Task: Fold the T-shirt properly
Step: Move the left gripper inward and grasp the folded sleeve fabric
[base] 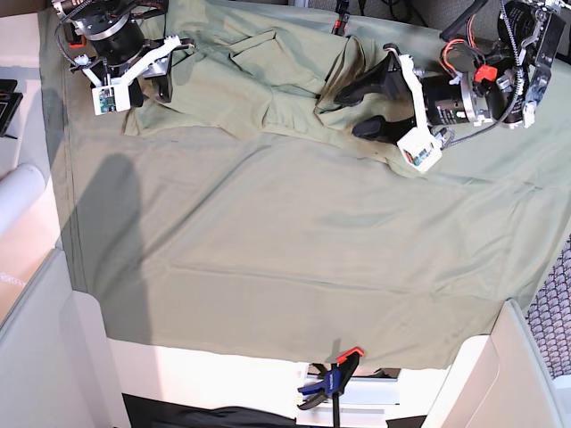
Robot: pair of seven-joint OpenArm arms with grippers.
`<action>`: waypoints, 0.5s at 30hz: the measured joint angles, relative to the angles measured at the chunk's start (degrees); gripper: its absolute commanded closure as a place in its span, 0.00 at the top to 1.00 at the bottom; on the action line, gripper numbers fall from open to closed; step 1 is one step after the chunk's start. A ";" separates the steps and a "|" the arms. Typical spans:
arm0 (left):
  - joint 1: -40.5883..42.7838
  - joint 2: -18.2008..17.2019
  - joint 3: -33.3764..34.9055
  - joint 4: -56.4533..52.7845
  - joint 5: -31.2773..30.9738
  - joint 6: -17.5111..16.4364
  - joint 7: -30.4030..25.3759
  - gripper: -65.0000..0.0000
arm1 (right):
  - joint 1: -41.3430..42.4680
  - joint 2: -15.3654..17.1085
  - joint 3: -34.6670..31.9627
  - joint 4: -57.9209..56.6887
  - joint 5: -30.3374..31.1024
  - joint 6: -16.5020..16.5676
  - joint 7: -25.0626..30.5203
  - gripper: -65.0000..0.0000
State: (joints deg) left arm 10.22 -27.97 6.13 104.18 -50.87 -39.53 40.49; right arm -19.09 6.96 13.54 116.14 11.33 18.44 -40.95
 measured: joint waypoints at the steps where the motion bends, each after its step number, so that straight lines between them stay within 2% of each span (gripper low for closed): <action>1: -0.11 0.04 -1.25 0.22 0.07 0.00 -0.02 0.61 | 0.00 0.02 0.00 0.00 -0.02 0.00 0.00 0.41; 2: -0.26 0.02 -2.54 0.24 0.04 0.02 0.07 0.56 | 0.00 0.02 0.00 0.00 -0.02 -0.02 0.00 0.41; 3: -0.26 0.02 -3.87 0.26 0.28 0.02 0.15 0.45 | 0.00 0.02 0.00 0.00 -0.04 0.00 0.00 0.41; 5: -0.22 -0.11 -5.95 0.28 0.55 0.02 0.76 0.10 | 0.00 0.02 0.00 0.00 -0.22 -0.02 0.00 0.41; 6: -0.22 -0.17 -6.56 0.28 0.70 0.04 1.60 0.00 | 0.02 0.00 0.00 0.00 -0.57 -0.02 0.02 0.41; 8: -0.20 -0.26 -6.71 0.28 2.43 0.04 1.70 0.00 | 0.02 0.00 0.00 0.00 -2.51 -0.04 -0.02 0.41; 11: -0.04 0.28 -6.10 -0.66 7.30 0.04 0.59 0.00 | 0.02 0.00 1.05 0.00 -3.48 -3.30 -0.61 0.41; 15: -0.24 2.38 -4.79 -7.17 16.44 -0.11 -6.84 0.00 | 0.00 0.00 5.51 0.00 -2.97 -4.55 -2.91 0.41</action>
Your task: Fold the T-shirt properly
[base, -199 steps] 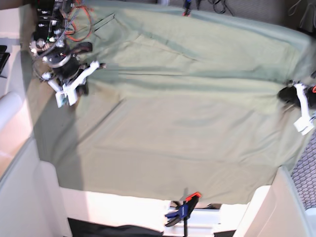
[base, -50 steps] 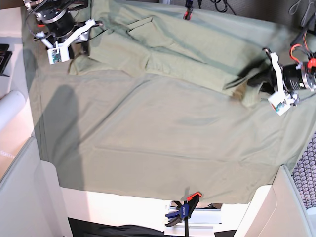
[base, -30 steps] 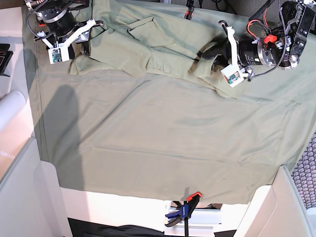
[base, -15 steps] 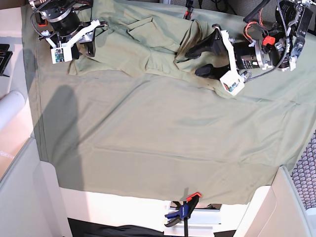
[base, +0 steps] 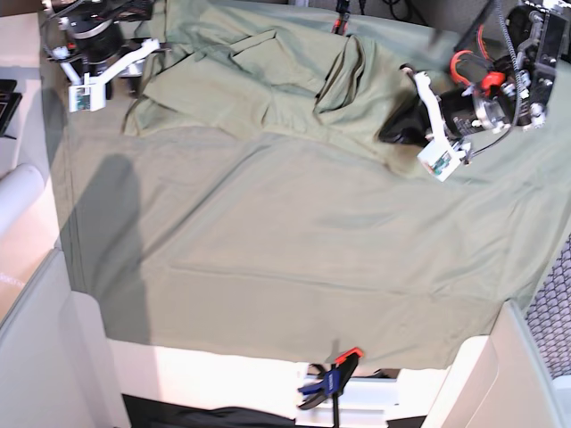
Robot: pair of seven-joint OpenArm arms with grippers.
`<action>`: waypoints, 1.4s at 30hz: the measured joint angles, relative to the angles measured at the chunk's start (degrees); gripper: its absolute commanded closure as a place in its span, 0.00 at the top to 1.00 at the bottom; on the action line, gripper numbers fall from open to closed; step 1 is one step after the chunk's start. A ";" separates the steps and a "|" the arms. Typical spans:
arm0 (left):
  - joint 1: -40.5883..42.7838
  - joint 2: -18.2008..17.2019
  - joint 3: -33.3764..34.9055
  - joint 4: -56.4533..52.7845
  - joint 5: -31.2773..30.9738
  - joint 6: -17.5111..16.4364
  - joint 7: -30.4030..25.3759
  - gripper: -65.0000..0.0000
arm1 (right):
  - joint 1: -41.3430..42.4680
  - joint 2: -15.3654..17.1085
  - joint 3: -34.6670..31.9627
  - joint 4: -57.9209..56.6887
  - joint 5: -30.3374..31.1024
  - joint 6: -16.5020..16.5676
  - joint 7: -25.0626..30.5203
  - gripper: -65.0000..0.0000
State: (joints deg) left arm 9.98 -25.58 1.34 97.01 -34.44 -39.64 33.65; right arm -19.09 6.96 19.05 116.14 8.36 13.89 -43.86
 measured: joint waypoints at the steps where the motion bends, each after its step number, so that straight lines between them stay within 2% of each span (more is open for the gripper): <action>1: -0.20 0.70 0.09 -2.01 1.05 0.00 -1.14 0.00 | 0.00 0.00 1.25 0.00 1.86 -0.07 -0.37 0.41; 4: -1.77 2.62 0.15 -7.30 0.94 -0.04 -1.88 0.00 | -1.09 0.00 3.91 0.00 6.38 -0.17 -0.79 0.43; 7: -4.70 3.63 0.13 -11.89 0.61 0.00 -2.25 0.00 | -3.65 0.00 4.72 0.00 9.97 -0.17 -0.76 0.59; 9: -6.38 4.35 0.09 -14.71 0.42 -0.07 -2.91 0.00 | -4.87 -0.31 4.72 -0.31 11.72 -0.17 -0.76 0.65; 16: -9.40 6.05 0.09 -19.69 -0.68 -0.31 -4.07 0.00 | -5.20 -3.82 4.72 -2.64 12.44 -0.17 0.17 0.65; 22: -9.31 5.90 0.09 -19.78 -3.37 -0.31 -2.75 0.00 | -5.05 -3.98 4.72 -6.43 13.68 -0.15 2.47 0.65; 26: -9.05 5.90 0.09 -19.80 -4.70 -0.28 -2.29 0.00 | -4.17 -4.31 4.72 -9.44 15.26 1.14 2.49 0.65; 34: -9.05 5.90 0.09 -19.80 -4.90 -0.28 -1.95 0.00 | -2.34 -6.45 4.70 -11.47 18.60 3.32 2.89 0.65; 42: -9.05 5.90 0.09 -19.80 -4.94 -0.28 -1.95 0.00 | -2.34 -6.51 1.55 -11.47 19.12 3.69 2.67 0.65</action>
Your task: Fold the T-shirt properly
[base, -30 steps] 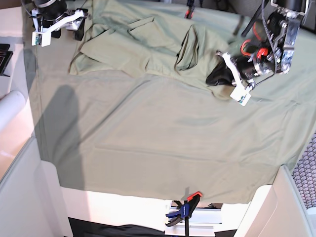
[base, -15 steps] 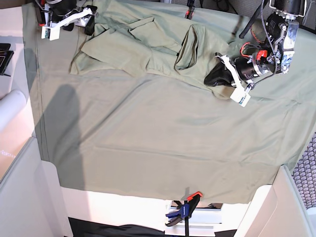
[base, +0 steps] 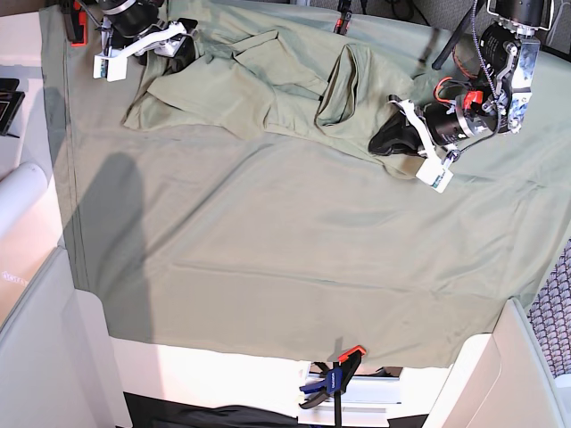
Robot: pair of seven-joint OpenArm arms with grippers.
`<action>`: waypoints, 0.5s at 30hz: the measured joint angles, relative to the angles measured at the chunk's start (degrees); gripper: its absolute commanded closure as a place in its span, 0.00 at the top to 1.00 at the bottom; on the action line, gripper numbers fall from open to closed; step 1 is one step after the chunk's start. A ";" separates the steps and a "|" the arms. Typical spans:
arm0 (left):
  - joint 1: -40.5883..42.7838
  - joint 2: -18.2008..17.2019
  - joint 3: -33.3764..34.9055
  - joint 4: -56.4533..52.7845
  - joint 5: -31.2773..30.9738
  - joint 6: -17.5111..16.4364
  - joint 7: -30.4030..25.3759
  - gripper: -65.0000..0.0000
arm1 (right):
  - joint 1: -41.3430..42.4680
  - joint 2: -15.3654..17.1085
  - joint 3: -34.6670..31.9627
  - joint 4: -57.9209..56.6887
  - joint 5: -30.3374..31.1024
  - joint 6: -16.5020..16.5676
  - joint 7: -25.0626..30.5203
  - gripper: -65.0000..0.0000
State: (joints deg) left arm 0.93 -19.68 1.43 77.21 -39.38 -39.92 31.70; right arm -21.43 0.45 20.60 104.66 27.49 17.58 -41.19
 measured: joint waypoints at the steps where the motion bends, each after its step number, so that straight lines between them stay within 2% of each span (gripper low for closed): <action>1: 0.00 0.00 0.00 0.00 0.00 0.00 0.00 0.00 | 0.00 0.00 -0.02 0.00 -0.04 0.00 0.00 0.65; 12: 0.02 0.00 0.00 0.00 -3.37 0.02 1.95 0.00 | 0.00 0.02 -0.72 0.00 -0.57 0.02 0.70 0.64; 13: 0.02 0.00 0.00 0.00 -3.37 0.02 1.97 0.00 | 0.00 0.02 -1.09 0.00 -0.57 0.02 0.96 0.62; 15: 0.02 0.00 0.00 0.00 -3.50 0.02 2.10 0.00 | 0.00 0.02 -2.23 -0.07 -0.72 0.02 1.84 0.45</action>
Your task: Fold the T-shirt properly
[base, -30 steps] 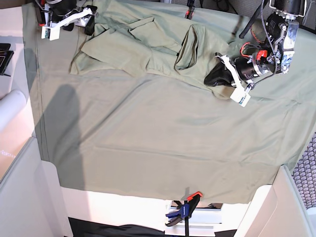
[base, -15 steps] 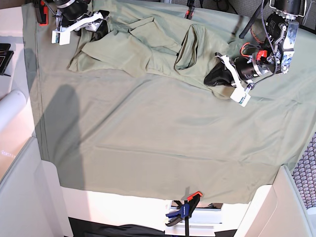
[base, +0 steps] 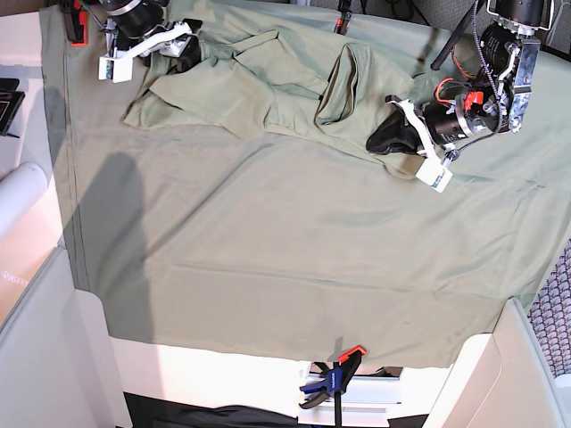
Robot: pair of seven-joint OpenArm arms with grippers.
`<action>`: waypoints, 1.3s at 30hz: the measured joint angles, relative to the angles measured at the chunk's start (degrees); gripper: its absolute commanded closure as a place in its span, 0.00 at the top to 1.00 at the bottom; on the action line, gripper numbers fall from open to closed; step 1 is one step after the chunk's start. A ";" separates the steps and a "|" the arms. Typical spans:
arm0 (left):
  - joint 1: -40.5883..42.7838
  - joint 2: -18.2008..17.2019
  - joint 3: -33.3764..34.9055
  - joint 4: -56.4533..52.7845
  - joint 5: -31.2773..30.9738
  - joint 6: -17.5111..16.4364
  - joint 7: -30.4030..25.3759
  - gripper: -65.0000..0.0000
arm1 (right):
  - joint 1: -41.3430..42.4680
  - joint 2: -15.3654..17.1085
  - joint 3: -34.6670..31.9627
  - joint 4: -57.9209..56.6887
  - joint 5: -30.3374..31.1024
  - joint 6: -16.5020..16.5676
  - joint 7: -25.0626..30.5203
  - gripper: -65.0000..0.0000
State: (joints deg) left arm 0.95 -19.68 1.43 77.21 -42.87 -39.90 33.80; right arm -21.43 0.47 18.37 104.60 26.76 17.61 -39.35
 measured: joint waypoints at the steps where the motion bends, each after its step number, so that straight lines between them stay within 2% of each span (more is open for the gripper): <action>1: 0.00 0.00 0.00 0.00 -0.13 0.00 0.09 0.00 | -0.02 -0.02 -0.79 -0.04 -0.26 0.02 0.79 0.34; 4: 0.04 0.00 0.00 0.52 -0.09 0.00 0.48 0.00 | 0.00 0.00 -3.37 -0.09 -2.73 0.17 3.39 0.01; 5: 0.07 0.00 0.00 0.98 0.00 0.00 0.50 0.00 | 0.00 0.00 -4.31 -0.09 -4.37 0.17 3.98 0.00; 9: 0.15 0.00 0.00 3.04 -0.04 0.00 0.70 0.00 | 0.02 0.00 -7.13 -0.11 -9.75 0.20 4.85 0.00; 14: 0.17 -0.17 0.02 4.90 -0.57 -0.02 1.88 0.00 | 0.17 0.35 -6.97 -0.09 -14.67 0.66 5.73 0.00; 17: 0.15 -1.53 0.07 7.72 -2.93 0.13 3.19 0.00 | 0.39 0.98 -4.61 -0.09 -16.13 0.85 5.64 0.00; 23: 0.11 -5.90 0.02 12.52 -3.21 0.17 3.50 0.00 | 0.83 5.42 2.40 -0.09 -16.09 1.07 5.25 0.00; 27: 0.15 -7.30 0.02 12.52 -2.86 0.20 3.74 0.00 | 0.96 8.61 5.86 -0.11 -12.79 1.05 5.03 0.00; 31: 0.15 -7.30 0.02 12.55 -2.97 0.20 5.68 0.00 | 0.96 10.34 8.00 -0.09 -10.64 1.05 5.01 0.00; 34: 0.37 -7.32 0.02 12.50 -2.45 0.17 7.39 0.00 | 0.90 10.49 8.68 1.92 -9.40 0.90 3.34 0.00; 39: 3.48 -8.41 0.09 11.76 -0.72 0.17 7.56 0.00 | 0.96 10.19 8.50 10.36 -2.34 0.59 0.04 0.00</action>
State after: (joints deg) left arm 4.43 -28.10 1.52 88.97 -43.59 -39.72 41.36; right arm -20.47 10.66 26.87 114.96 24.43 18.20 -39.31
